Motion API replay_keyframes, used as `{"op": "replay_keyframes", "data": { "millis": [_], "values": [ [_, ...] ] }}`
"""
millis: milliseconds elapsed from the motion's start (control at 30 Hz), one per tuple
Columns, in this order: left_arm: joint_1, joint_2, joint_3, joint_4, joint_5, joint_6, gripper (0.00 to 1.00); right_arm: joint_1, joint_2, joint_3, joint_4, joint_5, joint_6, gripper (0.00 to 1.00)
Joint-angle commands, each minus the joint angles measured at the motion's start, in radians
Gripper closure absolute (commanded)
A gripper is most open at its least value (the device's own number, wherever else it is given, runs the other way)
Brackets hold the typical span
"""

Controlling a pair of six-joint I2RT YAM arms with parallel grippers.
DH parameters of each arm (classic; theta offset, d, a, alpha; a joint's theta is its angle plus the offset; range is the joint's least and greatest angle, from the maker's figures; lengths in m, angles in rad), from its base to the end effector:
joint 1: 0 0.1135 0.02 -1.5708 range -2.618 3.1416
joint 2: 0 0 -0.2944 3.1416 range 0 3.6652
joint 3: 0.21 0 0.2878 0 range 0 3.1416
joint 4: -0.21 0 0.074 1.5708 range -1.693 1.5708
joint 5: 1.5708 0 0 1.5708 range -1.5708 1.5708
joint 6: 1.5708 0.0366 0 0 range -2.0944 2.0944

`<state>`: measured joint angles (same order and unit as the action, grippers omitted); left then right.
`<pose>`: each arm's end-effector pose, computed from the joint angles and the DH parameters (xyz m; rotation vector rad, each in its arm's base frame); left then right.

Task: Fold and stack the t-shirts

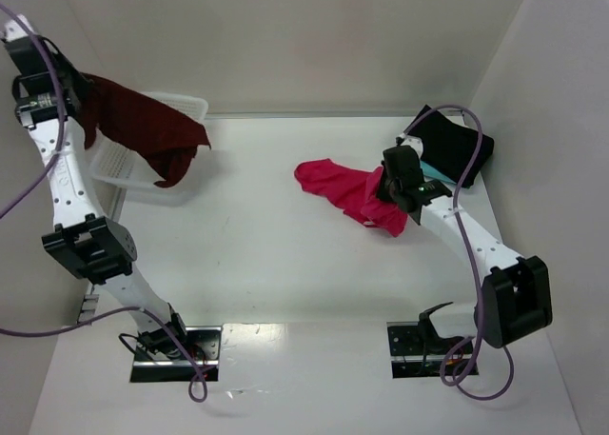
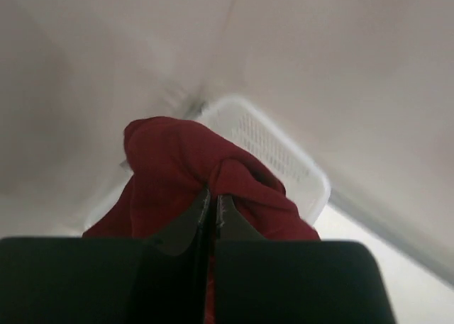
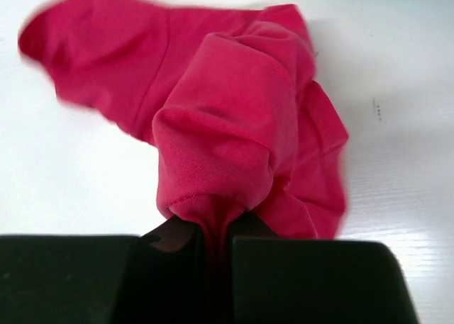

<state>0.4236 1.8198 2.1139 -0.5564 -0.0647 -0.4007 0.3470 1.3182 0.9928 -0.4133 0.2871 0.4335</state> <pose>0.4104 0.1877 0.5092 -0.7758 1.6609 0.0754 0.2978 0.0967 0.2920 0.2429 2.2610 0.0781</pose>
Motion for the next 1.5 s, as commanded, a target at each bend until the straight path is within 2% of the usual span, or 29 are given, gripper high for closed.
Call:
{"op": "replay_keyframes", "data": {
  "millis": [0, 133, 167, 233, 333, 500, 667, 800, 833, 867, 900, 933, 967, 1033, 1067, 1100, 1167, 1233, 1300, 1333, 1367, 1433, 1467],
  "values": [
    [0.047, -0.008, 0.162, -0.037, -0.078, -0.029, 1.00, 0.007, 0.030, 0.009, 0.021, -0.075, 0.008, 1.00],
    [0.067, 0.088, 0.383, -0.103, -0.116, -0.029, 1.00, 0.007, 0.039, 0.009, 0.021, -0.085, -0.001, 1.00],
    [0.067, 0.134, 0.455, -0.115, -0.100, -0.029, 1.00, 0.007, 0.039, 0.009, 0.021, -0.097, -0.010, 1.00],
    [0.067, 0.194, 0.500, -0.125, -0.052, -0.039, 1.00, 0.007, 0.039, 0.009, 0.034, -0.112, -0.010, 1.00],
    [0.067, 0.252, 0.500, -0.125, 0.026, -0.040, 1.00, 0.017, 0.039, 0.009, 0.044, -0.128, -0.010, 1.00],
    [0.008, 0.305, 0.488, -0.125, 0.139, -0.007, 1.00, 0.047, 0.039, -0.010, 0.077, -0.192, -0.010, 1.00],
    [-0.074, 0.375, 0.515, -0.116, 0.125, 0.014, 1.00, 0.092, 0.039, 0.000, 0.097, -0.227, 0.024, 1.00],
    [-0.098, 0.424, 0.450, -0.126, 0.086, 0.034, 1.00, 0.145, 0.061, 0.021, 0.107, -0.247, 0.045, 1.00],
    [-0.098, 0.424, 0.449, -0.126, 0.076, 0.034, 0.97, 0.145, 0.061, 0.021, 0.107, -0.247, 0.045, 1.00],
    [-0.098, 0.444, 0.424, -0.126, 0.051, 0.052, 0.58, 0.145, 0.061, 0.035, 0.107, -0.247, 0.045, 0.94],
    [-0.098, 0.444, 0.405, -0.137, 0.013, 0.071, 0.30, 0.145, 0.070, 0.044, 0.090, -0.238, 0.036, 0.69],
    [-0.098, 0.444, 0.396, -0.146, 0.013, 0.071, 0.13, 0.145, 0.070, 0.059, 0.071, -0.223, 0.036, 0.68],
    [-0.098, 0.422, 0.377, -0.146, -0.012, 0.080, 0.04, 0.145, 0.070, 0.104, 0.027, -0.203, 0.015, 0.43],
    [-0.098, 0.391, 0.342, -0.137, -0.012, 0.080, 0.00, 0.145, 0.046, 0.151, -0.011, -0.154, -0.005, 0.24],
    [-0.098, 0.363, 0.330, -0.137, 0.032, 0.080, 0.00, 0.145, 0.020, 0.197, -0.036, -0.113, -0.033, 0.06],
    [-0.098, 0.349, 0.330, -0.128, 0.073, 0.080, 0.00, 0.145, 0.009, 0.220, -0.047, -0.094, -0.033, 0.00],
    [-0.118, 0.313, 0.330, -0.128, 0.176, 0.106, 0.00, 0.145, -0.013, 0.269, -0.061, -0.082, -0.059, 0.00],
    [-0.157, 0.280, 0.330, -0.128, 0.213, 0.138, 0.00, 0.136, -0.013, 0.279, -0.070, -0.082, -0.072, 0.00],
    [-0.236, 0.230, 0.330, -0.140, 0.307, 0.212, 0.00, 0.136, -0.013, 0.270, -0.070, -0.082, -0.072, 0.00],
    [-0.300, 0.195, 0.314, -0.140, 0.340, 0.250, 0.00, 0.136, -0.004, 0.256, -0.081, -0.101, -0.062, 0.00],
    [-0.421, 0.144, 0.264, -0.151, 0.341, 0.296, 0.00, 0.136, -0.004, 0.221, -0.081, -0.120, -0.052, 0.00],
    [-0.514, 0.113, 0.213, -0.165, 0.322, 0.328, 0.00, 0.136, -0.016, 0.185, -0.081, -0.120, -0.039, 0.00],
    [-0.610, 0.086, 0.146, -0.165, 0.236, 0.329, 0.00, 0.136, -0.043, 0.149, -0.081, -0.105, -0.030, 0.00]
  ]
}}
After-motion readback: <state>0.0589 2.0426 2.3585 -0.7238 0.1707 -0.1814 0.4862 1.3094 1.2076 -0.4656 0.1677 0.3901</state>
